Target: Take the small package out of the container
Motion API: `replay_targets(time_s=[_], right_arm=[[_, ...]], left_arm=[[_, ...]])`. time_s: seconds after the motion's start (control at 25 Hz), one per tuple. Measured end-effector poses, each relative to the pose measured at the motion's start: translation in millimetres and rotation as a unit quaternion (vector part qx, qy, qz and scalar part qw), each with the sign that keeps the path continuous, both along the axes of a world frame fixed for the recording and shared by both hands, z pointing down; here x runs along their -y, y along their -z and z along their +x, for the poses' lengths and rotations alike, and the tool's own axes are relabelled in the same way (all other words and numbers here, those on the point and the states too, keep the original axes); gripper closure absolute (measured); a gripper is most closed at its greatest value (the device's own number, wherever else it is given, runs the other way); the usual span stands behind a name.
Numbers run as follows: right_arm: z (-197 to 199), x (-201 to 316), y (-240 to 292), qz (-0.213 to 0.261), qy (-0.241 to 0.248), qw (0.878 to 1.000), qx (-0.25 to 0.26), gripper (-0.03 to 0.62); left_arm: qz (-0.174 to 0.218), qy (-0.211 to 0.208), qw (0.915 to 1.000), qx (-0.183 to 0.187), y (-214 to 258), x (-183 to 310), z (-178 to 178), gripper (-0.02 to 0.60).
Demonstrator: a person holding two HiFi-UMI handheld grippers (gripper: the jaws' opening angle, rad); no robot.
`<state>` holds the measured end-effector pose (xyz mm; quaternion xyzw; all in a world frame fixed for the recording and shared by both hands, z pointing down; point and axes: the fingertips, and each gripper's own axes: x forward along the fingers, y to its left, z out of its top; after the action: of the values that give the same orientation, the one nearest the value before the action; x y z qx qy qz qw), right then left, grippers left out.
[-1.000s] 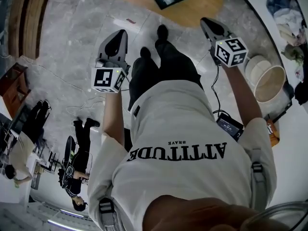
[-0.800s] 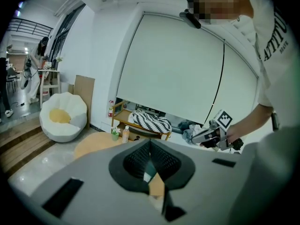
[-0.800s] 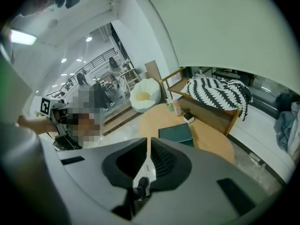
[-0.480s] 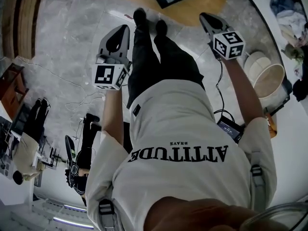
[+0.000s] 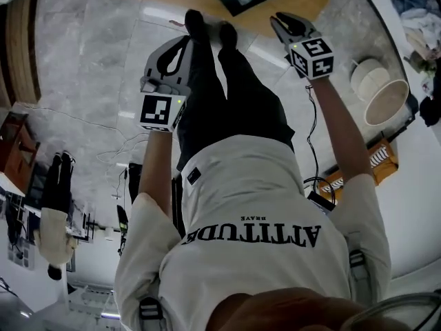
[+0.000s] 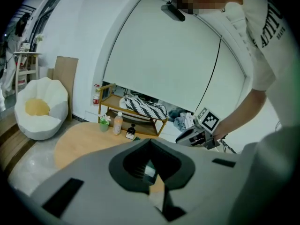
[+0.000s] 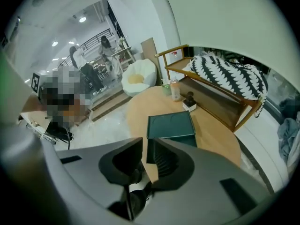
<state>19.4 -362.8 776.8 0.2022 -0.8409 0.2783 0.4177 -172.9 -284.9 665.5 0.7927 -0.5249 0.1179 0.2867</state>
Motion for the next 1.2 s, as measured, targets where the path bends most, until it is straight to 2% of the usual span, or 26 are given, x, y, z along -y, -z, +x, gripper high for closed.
replay_targets(time_s=[0.12, 0.28, 0.44, 0.72, 0.84, 1.0, 1.2], right_arm=[[-13, 5, -39, 0.000, 0.014, 1.000, -0.025, 0.508], [-24, 13, -93, -0.002, 0.022, 0.998, -0.053, 0.488], [-32, 20, -145, -0.018, 0.014, 0.997, -0.072, 0.476], [-32, 23, -231, -0.046, 0.019, 0.991, -0.123, 0.445], [-35, 20, -262, -0.045, 0.052, 0.985, -0.156, 0.422], [-34, 19, -298, -0.025, 0.117, 0.971, -0.209, 0.388], [-31, 19, -330, -0.028, 0.130, 0.962, -0.240, 0.385]], left_arm=[[-0.007, -0.017, 0.9998, 0.002, -28, 11, -9, 0.560], [-0.019, -0.008, 0.9997, -0.010, -60, 26, -22, 0.560], [-0.028, -0.016, 0.9994, -0.011, -91, 32, -30, 0.560], [-0.056, -0.005, 0.9978, -0.036, -140, 32, -27, 0.560], [-0.064, -0.007, 0.9970, -0.043, -156, 29, -26, 0.560], [-0.077, -0.010, 0.9960, -0.044, -170, 28, -28, 0.560], [-0.090, -0.005, 0.9951, -0.040, -188, 22, -40, 0.560]])
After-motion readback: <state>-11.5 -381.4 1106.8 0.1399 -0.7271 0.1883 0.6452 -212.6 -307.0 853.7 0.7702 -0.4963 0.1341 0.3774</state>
